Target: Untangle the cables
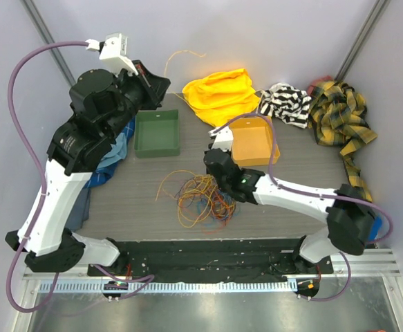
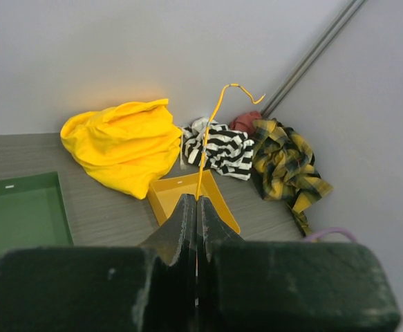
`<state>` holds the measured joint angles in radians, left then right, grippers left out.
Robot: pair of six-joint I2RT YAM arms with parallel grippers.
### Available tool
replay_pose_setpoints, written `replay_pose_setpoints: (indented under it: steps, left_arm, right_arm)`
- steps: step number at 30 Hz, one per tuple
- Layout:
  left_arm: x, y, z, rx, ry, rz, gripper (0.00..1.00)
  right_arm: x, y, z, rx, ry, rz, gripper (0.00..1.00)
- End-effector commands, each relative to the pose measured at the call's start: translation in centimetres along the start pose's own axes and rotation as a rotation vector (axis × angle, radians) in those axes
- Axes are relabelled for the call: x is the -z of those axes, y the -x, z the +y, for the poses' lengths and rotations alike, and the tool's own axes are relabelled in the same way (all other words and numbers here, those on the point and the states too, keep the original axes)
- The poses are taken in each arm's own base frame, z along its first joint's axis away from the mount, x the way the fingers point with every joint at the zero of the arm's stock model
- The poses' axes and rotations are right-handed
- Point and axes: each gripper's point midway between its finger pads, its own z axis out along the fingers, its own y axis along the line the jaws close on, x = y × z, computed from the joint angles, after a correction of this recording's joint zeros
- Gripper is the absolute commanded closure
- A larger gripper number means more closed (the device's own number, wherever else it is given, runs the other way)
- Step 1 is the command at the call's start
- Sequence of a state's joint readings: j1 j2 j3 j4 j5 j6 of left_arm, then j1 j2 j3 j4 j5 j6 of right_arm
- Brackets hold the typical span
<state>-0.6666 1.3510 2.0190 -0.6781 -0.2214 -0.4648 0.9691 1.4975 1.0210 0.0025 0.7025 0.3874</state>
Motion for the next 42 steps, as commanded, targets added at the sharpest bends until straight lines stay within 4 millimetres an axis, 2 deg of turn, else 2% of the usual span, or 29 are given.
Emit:
replay_pose_setpoints:
  steps: [1,5,6,8,9,11,12,15,21,24,25,26,28,29,30,31,32,33,34,35,36,39,40,42]
  left_arm:
    - [0.4,-0.4,1.1,-0.009,0.043,-0.018,1.0]
    - [-0.7,-2.6,2.1,-0.017,0.08,0.024,1.0]
    - [-1.1,-3.2,2.2,-0.013,0.081,0.033,1.0]
    - [-1.7,-4.1,2.2,-0.007,0.074,0.05,1.0]
    - [-2.1,-4.7,2.2,-0.006,0.071,0.06,1.0]
    - [-2.7,-5.4,2.1,0.002,0.068,0.076,1.0]
    - [-3.0,-6.1,2.1,0.004,0.064,0.093,1.0]
    - [-3.9,-7.4,1.9,0.021,0.043,0.111,1.0]
    - [-7.0,-10.0,0.7,0.064,-0.012,0.155,1.0]
    - [-9.5,-12.4,0.2,0.078,-0.03,0.206,1.0]
    - [-10.1,-12.9,0.1,0.087,-0.032,0.217,1.0]
    - [-11.4,-14.7,0.1,0.087,-0.029,0.255,1.0]
    - [-12.6,-16.0,-0.1,0.092,-0.035,0.28,1.0]
    - [-13.9,-17.6,-0.1,0.091,-0.032,0.311,1.0]
    - [-14.5,-18.4,0.0,0.089,-0.03,0.327,1.0]
    - [-15.1,-19.3,0.2,0.086,-0.024,0.345,1.0]
    - [-15.7,-19.5,0.0,0.088,-0.027,0.347,1.0]
    - [-16.8,-21.5,0.5,0.081,-0.011,0.383,1.0]
    - [-17.3,-22.3,0.7,0.079,-0.006,0.399,1.0]
    - [-17.9,-22.2,0.4,0.084,-0.012,0.396,1.0]
    - [-18.9,-24.4,1.0,0.08,0.001,0.438,1.0]
    - [-20.7,-26.0,0.7,0.096,-0.005,0.463,1.0]
    - [-21.6,-28.3,1.4,0.096,0.013,0.498,1.0]
    - [-22.3,-29.1,0.8,0.122,-0.015,0.518,1.0]
  right_arm:
    - [4.9,11.7,-1.6,-0.149,-0.007,-0.225,0.99]
    - [8.7,18.6,-4.7,-0.197,-0.075,-0.346,0.99]
    - [9.9,21.0,-5.2,-0.225,-0.072,-0.384,0.99]
    - [11.3,23.2,-5.9,-0.226,-0.079,-0.422,0.99]
    - [12.4,25.1,-6.3,-0.248,-0.08,-0.451,0.99]
    - [13.6,27.0,-6.6,-0.26,-0.073,-0.481,0.99]
    - [14.8,28.6,-7.1,-0.273,-0.075,-0.515,0.99]
    - [15.8,30.7,-7.9,-0.259,-0.103,-0.554,0.99]
    - [15.6,32.6,-9.5,-0.251,-0.18,-0.583,0.99]
    - [13.4,32.1,-10.3,-0.213,-0.254,-0.56,0.99]
    - [12.1,31.6,-11.2,-0.215,-0.293,-0.548,0.99]
    - [10.9,30.8,-11.7,-0.208,-0.312,-0.529,0.99]
    - [8.6,29.5,-12.7,-0.208,-0.322,-0.482,0.99]
    - [6.3,28.7,-14.9,-0.258,-0.356,-0.454,0.99]
    - [4.8,27.6,-14.9,-0.258,-0.317,-0.386,0.99]
    - [3.5,26.8,-16.0,-0.278,-0.329,-0.352,0.99]
    - [1.7,25.6,-17.9,-0.325,-0.363,-0.319,0.99]
    - [0.6,24.7,-18.3,-0.335,-0.347,-0.287,0.99]
    - [-0.3,24.1,-19.0,-0.349,-0.355,-0.271,0.99]
    - [-1.1,23.4,-19.3,-0.364,-0.355,-0.252,0.99]
    - [-2.8,21.9,-20.8,-0.376,-0.391,-0.213,0.99]
    - [-5.9,18.9,-22.7,-0.391,-0.426,-0.133,0.99]
    - [-6.6,18.0,-22.9,-0.39,-0.43,-0.109,0.99]
    - [-8.1,16.1,-23.6,-0.378,-0.451,-0.067,0.99]
